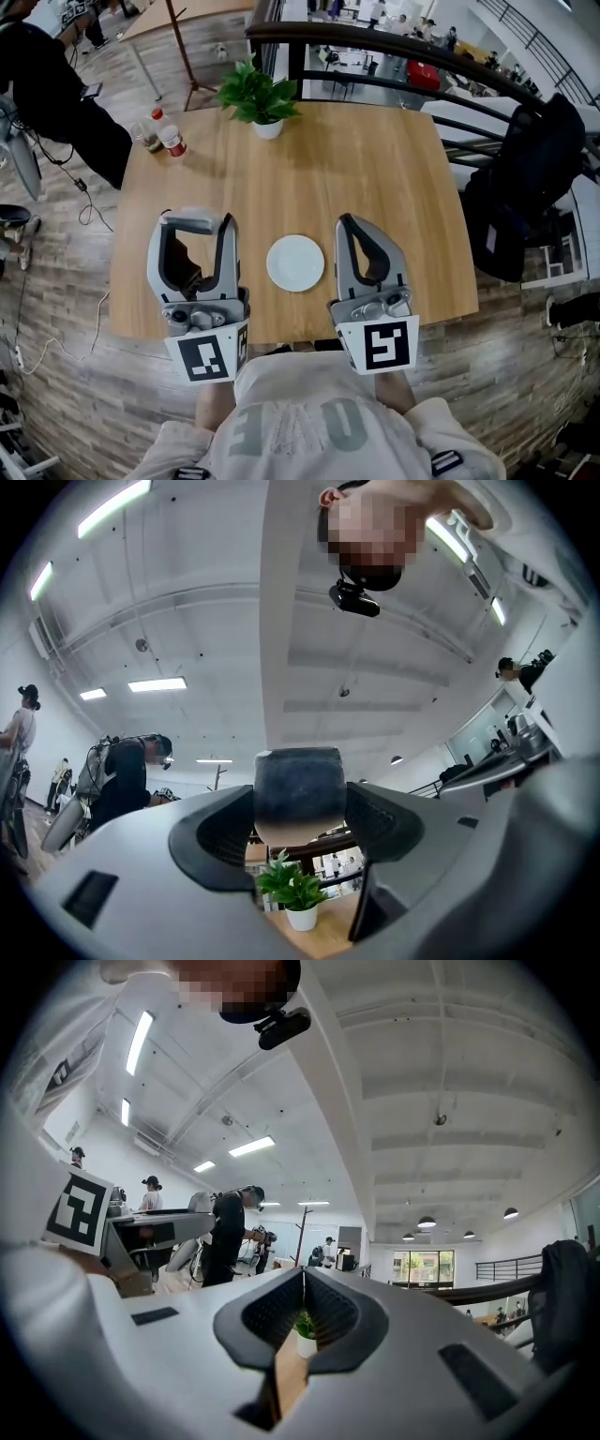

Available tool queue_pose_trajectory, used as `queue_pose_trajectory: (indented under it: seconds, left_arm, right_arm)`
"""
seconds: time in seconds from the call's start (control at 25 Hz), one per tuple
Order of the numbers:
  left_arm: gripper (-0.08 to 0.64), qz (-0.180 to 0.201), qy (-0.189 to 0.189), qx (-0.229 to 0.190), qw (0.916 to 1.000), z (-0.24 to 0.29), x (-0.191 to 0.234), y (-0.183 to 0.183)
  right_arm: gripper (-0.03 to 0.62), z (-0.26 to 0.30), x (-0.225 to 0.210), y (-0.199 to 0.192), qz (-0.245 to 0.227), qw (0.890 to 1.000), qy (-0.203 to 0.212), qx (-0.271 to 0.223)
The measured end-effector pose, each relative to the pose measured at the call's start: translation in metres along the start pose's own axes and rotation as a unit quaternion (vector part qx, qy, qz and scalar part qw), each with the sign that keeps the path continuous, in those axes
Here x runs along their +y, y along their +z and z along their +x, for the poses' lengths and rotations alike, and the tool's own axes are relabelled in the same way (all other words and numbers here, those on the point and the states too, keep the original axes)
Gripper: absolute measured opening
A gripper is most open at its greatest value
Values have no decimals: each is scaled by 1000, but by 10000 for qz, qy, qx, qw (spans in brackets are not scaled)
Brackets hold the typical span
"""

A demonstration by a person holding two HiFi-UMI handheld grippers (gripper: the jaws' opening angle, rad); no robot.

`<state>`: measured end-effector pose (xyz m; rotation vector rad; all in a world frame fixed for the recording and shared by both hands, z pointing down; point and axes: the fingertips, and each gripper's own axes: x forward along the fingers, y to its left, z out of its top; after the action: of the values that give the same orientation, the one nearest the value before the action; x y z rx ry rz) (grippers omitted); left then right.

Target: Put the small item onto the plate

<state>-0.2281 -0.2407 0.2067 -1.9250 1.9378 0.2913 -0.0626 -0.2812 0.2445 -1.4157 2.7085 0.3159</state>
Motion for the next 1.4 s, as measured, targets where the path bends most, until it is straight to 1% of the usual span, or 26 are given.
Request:
queue_pose_trajectory:
  seconds: [0.16,0.36,0.48,0.64,0.76,0.84,0.92,1.0,1.12,1.24,1.4]
  left_arm:
    - [307,-17,11,-28,10000,1,-25,5]
    - [307,71,-12,-130,9999,9,-44,10]
    - [307,68,-61,-73,9999,10,-55,8]
    - [307,-28,-94,13,10000,13,-65,2]
    - [307,67,-203,243,9995,15,-71,-5]
    - [307,77,-285,510,9983,17,-75,-16]
    - [307,9,-341,800,9962,19,-79,-31]
    - [307,-61,-430,1109,9929,21,-84,-49]
    - [307,-209,-700,1656,9835,24,-94,-83]
    - [307,-294,-880,2182,9715,22,-102,-117]
    - [307,-104,-1159,2867,9509,13,-118,-161]
  right_arm:
    - [17,-9,-14,6,13,9999,135,-100]
    - [18,-19,-37,8,52,9997,103,-216]
    - [17,-24,-46,3,40,9998,118,-165]
    - [17,-30,-54,1,82,9998,91,-146]
    - [17,-35,-58,2,89,9999,73,-126]
    - [17,-39,-60,1,96,9999,48,-119]
    - [17,-41,-62,0,93,9999,15,-94]
    - [17,-43,-63,-3,112,9999,-13,-51]
    - [17,-45,-62,-7,188,9998,-44,8]
    - [17,-47,-59,-10,163,9998,-83,73]
    - [17,-52,-60,-8,116,9997,-157,117]
